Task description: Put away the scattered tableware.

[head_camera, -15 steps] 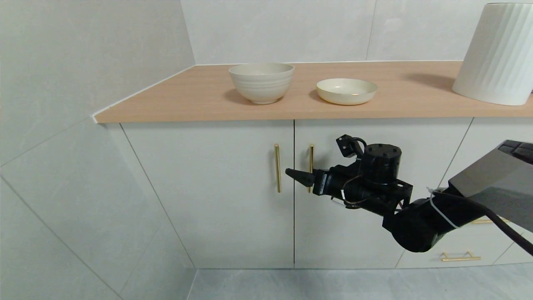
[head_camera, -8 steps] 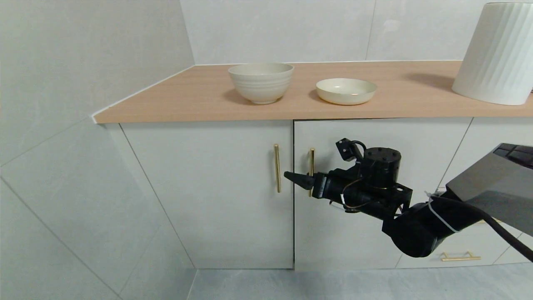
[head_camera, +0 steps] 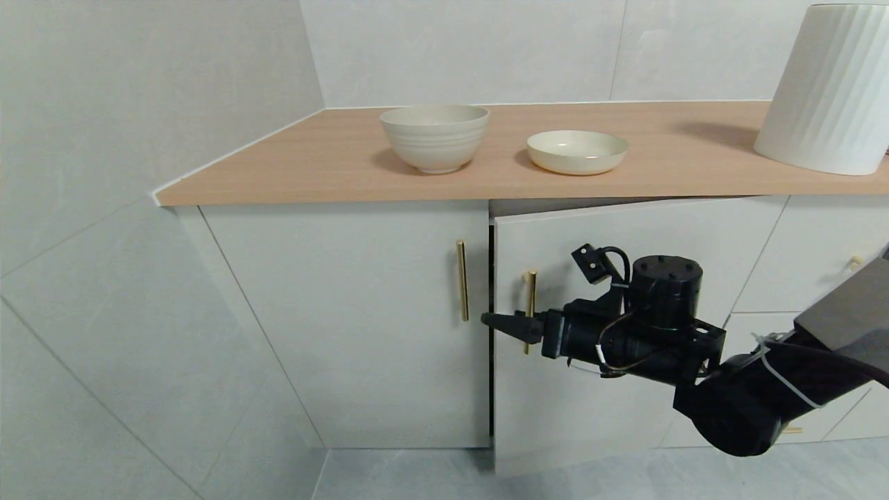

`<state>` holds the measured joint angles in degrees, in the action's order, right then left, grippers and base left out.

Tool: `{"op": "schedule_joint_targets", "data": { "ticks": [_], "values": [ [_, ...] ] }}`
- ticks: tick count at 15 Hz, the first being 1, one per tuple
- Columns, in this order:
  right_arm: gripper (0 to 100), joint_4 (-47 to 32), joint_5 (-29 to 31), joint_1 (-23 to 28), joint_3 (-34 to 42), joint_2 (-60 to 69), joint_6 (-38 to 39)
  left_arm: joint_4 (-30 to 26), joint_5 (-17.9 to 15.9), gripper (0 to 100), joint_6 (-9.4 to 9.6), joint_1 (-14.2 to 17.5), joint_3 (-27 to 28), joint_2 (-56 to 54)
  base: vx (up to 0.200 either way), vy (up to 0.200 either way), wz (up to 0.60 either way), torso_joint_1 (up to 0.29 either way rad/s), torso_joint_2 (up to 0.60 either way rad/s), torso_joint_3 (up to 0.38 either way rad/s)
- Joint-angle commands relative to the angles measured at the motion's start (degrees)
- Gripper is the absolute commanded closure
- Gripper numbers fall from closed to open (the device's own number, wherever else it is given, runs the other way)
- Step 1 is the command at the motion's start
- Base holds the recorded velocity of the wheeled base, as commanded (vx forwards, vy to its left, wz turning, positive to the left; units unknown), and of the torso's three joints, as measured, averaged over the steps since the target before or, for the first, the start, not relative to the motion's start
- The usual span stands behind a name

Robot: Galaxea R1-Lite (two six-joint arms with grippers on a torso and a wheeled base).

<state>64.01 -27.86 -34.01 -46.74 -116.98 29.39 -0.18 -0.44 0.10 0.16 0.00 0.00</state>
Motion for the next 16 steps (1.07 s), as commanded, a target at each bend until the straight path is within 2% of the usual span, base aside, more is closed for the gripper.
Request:
{"op": "schedule_joint_targets", "data": {
  "ticks": [1, 6, 13, 16],
  "values": [
    [0, 0.2, -1.8, 0.0, 3.5, 4.0, 0.0, 0.0, 0.0, 0, -0.01, 0.0, 0.0, 0.0, 0.0, 0.0, 0.0, 0.0, 0.0, 0.0],
    [0, 2.5, -6.2, 0.0, 12.1, 10.3, -0.6, 0.0, 0.0, 0, -0.01, 0.0, 0.0, 0.0, 0.0, 0.0, 0.0, 0.0, 0.0, 0.0],
    [0, 5.9, -6.9, 0.1, 17.0, 12.5, -0.7, 0.0, 0.0, 0, 0.08, 0.0, 0.0, 0.0, 0.0, 0.0, 0.0, 0.0, 0.0, 0.0],
    [0, 5.9, -6.9, 0.1, 17.7, 12.4, -0.9, 0.1, -0.1, 0, 0.69, 0.0, 0.0, 0.0, 0.0, 0.0, 0.0, 0.0, 0.0, 0.0]
  ]
}}
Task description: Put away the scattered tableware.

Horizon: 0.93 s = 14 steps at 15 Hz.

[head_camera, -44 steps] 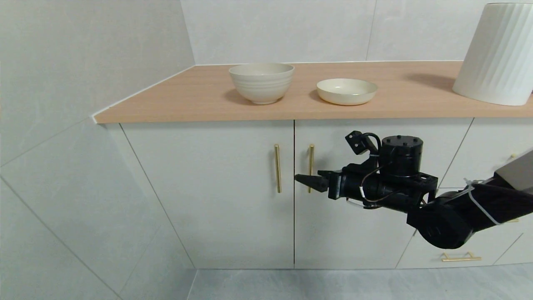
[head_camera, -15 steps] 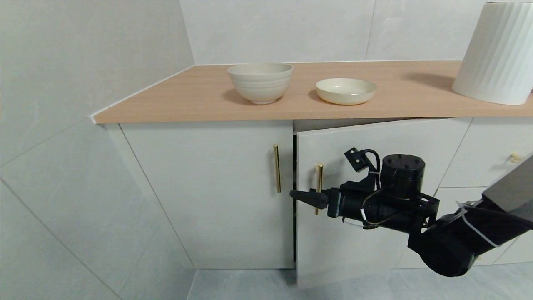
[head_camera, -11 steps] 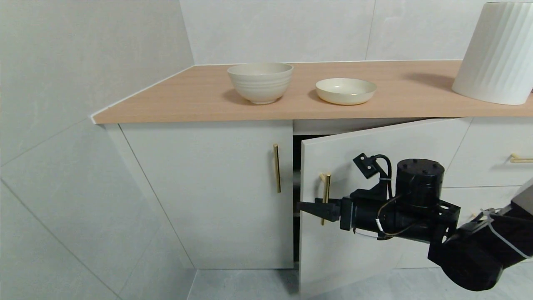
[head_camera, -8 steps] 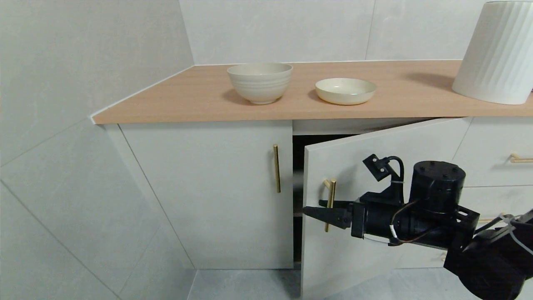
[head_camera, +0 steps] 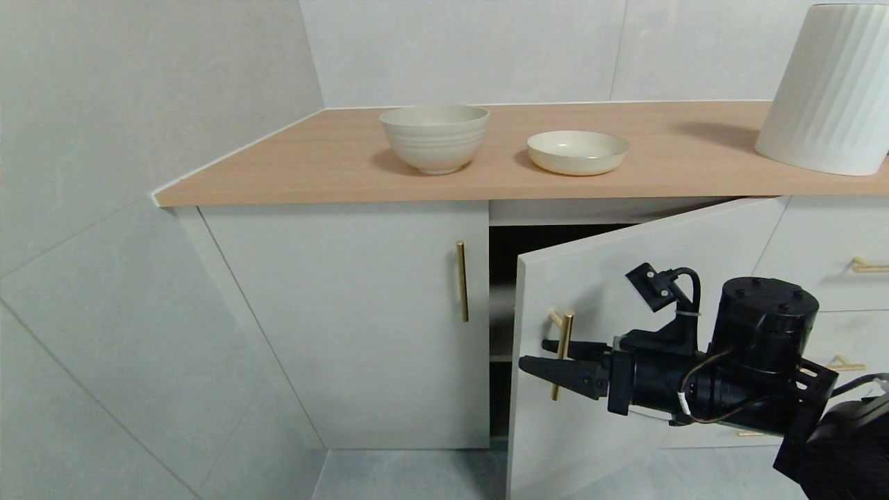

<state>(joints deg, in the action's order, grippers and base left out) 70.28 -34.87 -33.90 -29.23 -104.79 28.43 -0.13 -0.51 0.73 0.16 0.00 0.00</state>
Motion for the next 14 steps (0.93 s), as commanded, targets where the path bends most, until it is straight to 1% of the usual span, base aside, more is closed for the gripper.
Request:
{"op": "schedule_joint_targets", "data": {
  "ticks": [1, 2, 3, 4, 5, 6, 7, 8, 9, 10, 11, 13, 14],
  "values": [
    [0, -0.3, 0.1, 0.0, 0.3, 0.3, 0.0, 0.0, -0.1, 0, 1.82, 0.0, 0.0, 0.0, 0.0, 0.0, 0.0, 0.0, 0.0, 0.0],
    [0, -0.3, 0.1, 0.0, 0.3, 0.4, 0.0, 0.3, -1.0, 0, 2.17, 0.0, 1.1, 0.0, 0.0, 0.0, 0.0, 0.0, 0.0, 0.0],
    [0, -0.3, 0.1, -0.1, 0.3, 0.6, 0.0, -0.7, -3.6, 0, 2.08, -0.1, 5.4, 0.1, 0.0, 0.0, 0.0, 0.0, 0.0, 0.0],
    [0, -0.3, 0.1, 0.0, 0.3, 0.7, 0.0, -3.8, -7.9, 0, 1.47, -0.4, 11.1, 1.9, 0.0, 0.0, 0.0, 0.0, 0.0, 0.0],
    [0, -0.2, 0.1, 0.0, 0.3, 1.2, 0.0, -8.4, -12.8, 0, 0.06, -0.7, 17.9, 6.2, 0.0, 0.0, 0.0, 0.0, 0.0, 0.0],
    [0, -0.2, 0.2, 0.0, 0.3, 1.5, 0.0, -11.6, -17.5, 0, -1.08, -0.8, 23.6, 12.0, 0.0, 0.0, 0.0, 0.0, 0.0, 0.0],
    [0, -0.2, 0.2, 0.0, 0.3, 1.7, 0.0, -12.2, -19.9, 0, -1.43, -0.8, 25.8, 15.0, 0.0, 0.0, 0.0, 0.0, 0.0, 0.0],
    [0, -0.2, 0.2, 0.0, 0.5, 2.0, 0.0, -12.0, -25.2, 0, -2.23, -0.8, 31.4, 25.4, 0.0, 0.0, 0.0, 0.0, 0.0, 0.0],
    [0, -0.2, 0.2, 0.0, 0.8, 2.0, 0.0, -11.9, -27.3, 0, -2.31, -0.8, 35.9, 34.6, 0.0, 0.0, 0.0, 0.0, 0.0, 0.0],
    [0, -0.2, 0.1, -0.1, 0.8, 2.0, 0.0, -11.5, -27.7, 0, -2.23, -0.8, 39.6, 42.0, 0.0, 0.0, 0.0, 0.0, 0.0, 0.0],
    [0, -0.2, 0.1, -0.1, 0.8, 2.0, 0.0, -9.8, -27.8, 0, -2.23, -1.7, 42.5, 47.6, 0.0, 0.0, 0.0, 0.0, 0.0, 0.0],
    [0, -0.2, 0.1, -0.1, 0.8, 2.0, 0.0, -5.7, -27.7, 0, -2.75, -5.3, 45.1, 54.0, 0.0, 0.0, 0.0, 0.0, 0.0, 0.0],
    [0, -0.1, 0.1, -0.1, 0.8, 2.1, 0.0, -0.1, -27.7, 0, -5.57, -9.7, 45.1, 59.4, 0.0, 0.0, 0.0, 0.0, 0.0, 0.0]
  ]
}}
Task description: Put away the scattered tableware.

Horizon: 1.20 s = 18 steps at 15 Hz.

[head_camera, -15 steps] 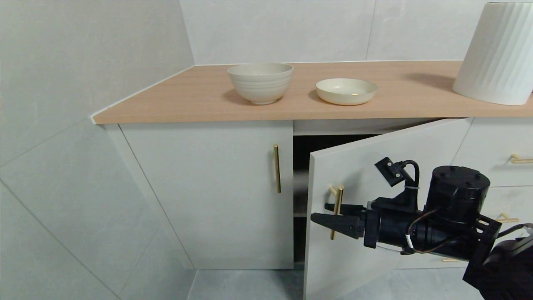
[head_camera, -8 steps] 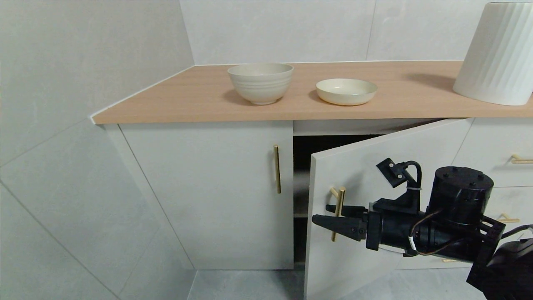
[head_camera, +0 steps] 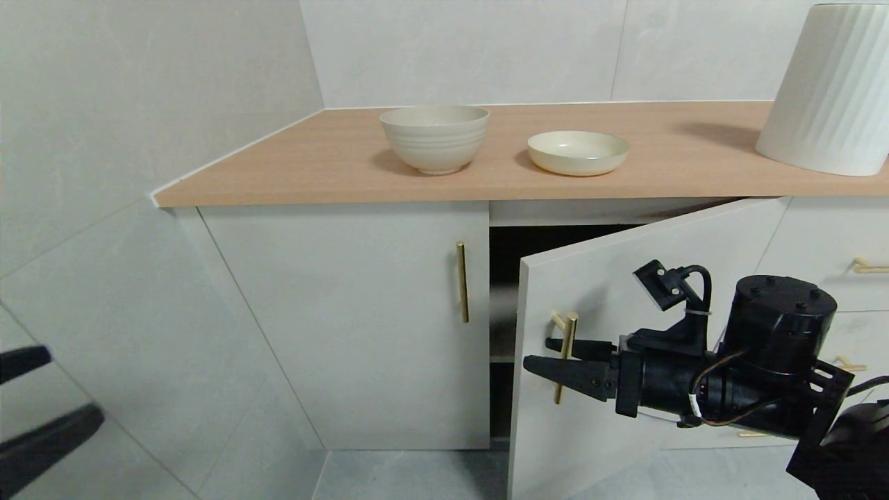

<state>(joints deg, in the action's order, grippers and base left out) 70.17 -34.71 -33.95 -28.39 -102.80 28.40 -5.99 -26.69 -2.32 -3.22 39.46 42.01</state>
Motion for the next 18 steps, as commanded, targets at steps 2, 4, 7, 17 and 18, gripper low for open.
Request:
{"op": "schedule_joint_targets", "data": {
  "ticks": [2, 4, 7, 17, 18],
  "values": [
    [0, 0.1, 0.0, -0.1, 0.0, 0.1, 0.0, 9.9, -1.2, 0, -5.68, -11.7, 4.7, 22.2, 0.0, 0.0, 0.0, 0.0, 0.0, 0.0],
    [0, 0.1, 0.0, -0.2, 0.3, 0.1, 0.0, 15.3, -1.4, 0, -9.72, -14.8, 1.7, 27.6, 0.0, 0.0, 0.0, 0.0, 0.0, 0.0],
    [0, 0.1, 0.0, -0.1, 0.4, 0.7, 0.0, 23.6, -1.5, 0, -13.94, -19.5, -3.1, 34.0, 0.0, 0.0, 0.0, 0.0, 0.0, 0.0],
    [0, 0.1, 0.0, -0.2, 1.1, 0.1, -0.1, 29.5, -1.4, 100, -14.47, -25.0, -3.7, 42.3, 0.0, 0.0, 0.0, 0.0, 0.0, 0.0],
    [0, 0.1, 0.0, -0.2, 1.2, 0.2, -0.1, 29.5, -1.4, 100, -14.56, -25.0, -3.1, 43.0, 0.0, 0.0, 0.0, 0.0, 0.0, 0.0]
  ]
}}
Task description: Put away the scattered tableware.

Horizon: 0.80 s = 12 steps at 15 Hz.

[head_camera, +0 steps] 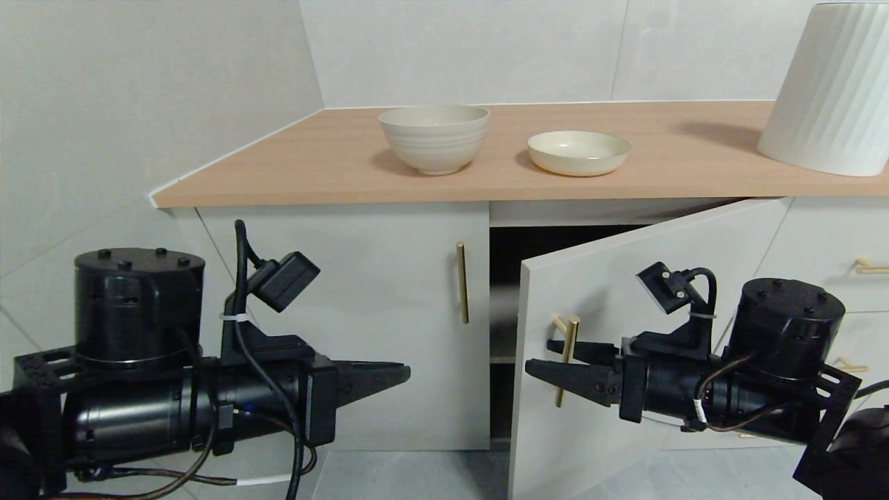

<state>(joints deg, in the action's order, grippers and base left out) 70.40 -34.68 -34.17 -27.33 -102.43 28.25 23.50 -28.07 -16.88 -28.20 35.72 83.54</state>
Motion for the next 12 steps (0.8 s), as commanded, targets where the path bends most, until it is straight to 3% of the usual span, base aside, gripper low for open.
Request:
{"op": "schedule_joint_targets", "data": {
  "ticks": [1, 4, 6, 7, 8, 9, 12],
  "values": [
    [0, -0.2, 0.0, 0.0, 0.3, -0.1, 0.1, 0.4, 0.2, 100, -0.61, 0.1, 3.7, 5.3, 0.0, 0.0, 0.0, 0.0, 0.0, 0.0],
    [0, -0.2, -0.2, -0.7, 1.1, 0.1, -0.3, 4.1, 0.0, 100, -3.77, -0.1, 8.5, 12.8, 0.0, 0.0, 0.0, 0.0, 0.0, 0.0],
    [0, -0.2, -0.2, -1.0, 1.3, 0.7, -0.3, 14.1, -0.2, 100, -5.62, -0.8, 8.8, 17.6, 0.0, 0.0, 0.0, 0.0, 0.0, 0.0],
    [0, -0.2, -0.2, -1.0, 1.3, 0.9, -0.4, 19.6, -0.2, 100, -5.97, -1.3, 8.4, 20.7, 0.0, 0.0, 0.0, 0.0, 0.0, 0.0],
    [0, -0.2, -0.2, -1.0, 1.3, 0.9, -0.4, 19.6, -0.2, 100, -5.97, -1.3, 8.4, 20.7, 0.0, 0.0, 0.0, 0.0, 0.0, 0.0],
    [0, -0.2, -0.3, -1.0, 1.4, 0.9, -0.4, 25.9, -0.3, 100, -6.06, -1.9, 8.8, 25.6, 0.0, 0.0, 0.0, 0.0, 0.0, 0.0],
    [0, -0.2, -0.3, -1.0, 1.5, 0.8, -0.9, 28.6, -0.4, 100, -6.06, -2.9, 8.7, 28.0, 0.0, 0.0, 0.0, 0.0, 0.0, 0.0]
  ]
}}
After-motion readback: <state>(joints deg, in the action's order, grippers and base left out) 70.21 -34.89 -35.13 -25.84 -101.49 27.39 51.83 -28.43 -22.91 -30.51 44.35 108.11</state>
